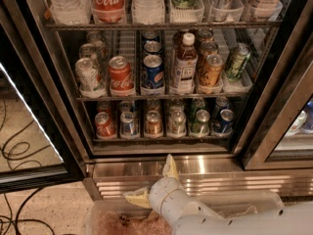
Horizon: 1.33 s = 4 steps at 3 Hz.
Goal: Pick redbull can from bottom shelf of fridge
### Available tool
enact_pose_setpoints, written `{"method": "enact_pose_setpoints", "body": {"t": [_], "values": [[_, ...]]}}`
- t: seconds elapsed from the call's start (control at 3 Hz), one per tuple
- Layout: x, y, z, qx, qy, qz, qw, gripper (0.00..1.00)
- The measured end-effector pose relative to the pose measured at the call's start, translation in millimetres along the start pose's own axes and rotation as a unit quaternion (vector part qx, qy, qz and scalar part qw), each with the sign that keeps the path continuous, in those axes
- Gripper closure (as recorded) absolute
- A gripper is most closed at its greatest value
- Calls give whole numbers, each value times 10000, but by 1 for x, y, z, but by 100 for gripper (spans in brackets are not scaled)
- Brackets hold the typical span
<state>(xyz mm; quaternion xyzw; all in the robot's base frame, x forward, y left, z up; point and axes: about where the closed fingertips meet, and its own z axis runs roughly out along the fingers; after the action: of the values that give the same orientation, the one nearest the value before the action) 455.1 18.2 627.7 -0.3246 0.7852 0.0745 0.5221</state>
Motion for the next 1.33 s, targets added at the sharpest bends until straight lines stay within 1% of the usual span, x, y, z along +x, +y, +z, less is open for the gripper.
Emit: {"method": "enact_pose_setpoints", "body": {"t": [0.33, 0.67, 1.0, 1.33], "values": [[13, -15, 59, 3, -765, 277, 9967, 0], [9, -6, 90, -220, -1309, 86, 9911, 0], [10, 4, 75, -270, -1384, 139, 9899, 0], [4, 9, 85, -54, -1711, 427, 9843, 0]]}}
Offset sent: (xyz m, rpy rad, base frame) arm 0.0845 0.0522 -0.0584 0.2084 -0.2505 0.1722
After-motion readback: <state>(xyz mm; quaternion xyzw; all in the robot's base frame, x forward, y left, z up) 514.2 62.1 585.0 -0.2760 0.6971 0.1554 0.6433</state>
